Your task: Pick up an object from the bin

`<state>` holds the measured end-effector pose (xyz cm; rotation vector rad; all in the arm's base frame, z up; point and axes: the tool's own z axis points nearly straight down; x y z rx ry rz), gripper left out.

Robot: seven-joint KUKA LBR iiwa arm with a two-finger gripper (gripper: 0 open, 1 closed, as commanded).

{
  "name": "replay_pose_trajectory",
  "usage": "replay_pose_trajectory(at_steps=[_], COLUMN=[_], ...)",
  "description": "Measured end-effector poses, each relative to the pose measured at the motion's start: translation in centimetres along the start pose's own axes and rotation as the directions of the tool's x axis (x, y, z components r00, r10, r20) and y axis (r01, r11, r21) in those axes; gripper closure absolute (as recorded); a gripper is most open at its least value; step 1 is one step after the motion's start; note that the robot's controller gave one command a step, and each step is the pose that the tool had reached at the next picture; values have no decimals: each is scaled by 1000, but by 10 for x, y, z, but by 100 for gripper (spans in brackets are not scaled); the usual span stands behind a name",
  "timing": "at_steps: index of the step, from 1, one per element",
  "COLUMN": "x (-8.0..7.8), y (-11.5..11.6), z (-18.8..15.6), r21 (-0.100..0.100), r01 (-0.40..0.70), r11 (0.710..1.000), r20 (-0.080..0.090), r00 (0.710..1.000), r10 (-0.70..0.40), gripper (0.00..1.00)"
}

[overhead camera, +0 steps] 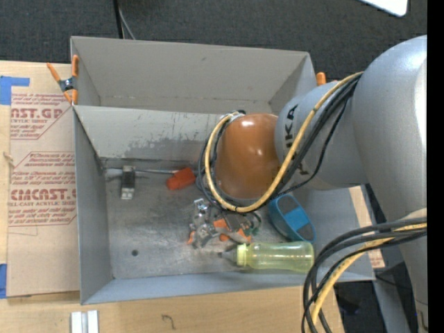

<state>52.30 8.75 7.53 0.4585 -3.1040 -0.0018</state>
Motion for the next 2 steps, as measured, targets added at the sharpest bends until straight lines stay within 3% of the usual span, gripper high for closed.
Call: replay_pose_trajectory(at_steps=[1, 2], x=[-8, 10], y=[3, 22], z=[-14, -147], r21=[0, 1], r01=[128, 32], r11=[992, 999], r20=[-4, 8], r00=[992, 999], r10=[-128, -32], gripper=[100, 100])
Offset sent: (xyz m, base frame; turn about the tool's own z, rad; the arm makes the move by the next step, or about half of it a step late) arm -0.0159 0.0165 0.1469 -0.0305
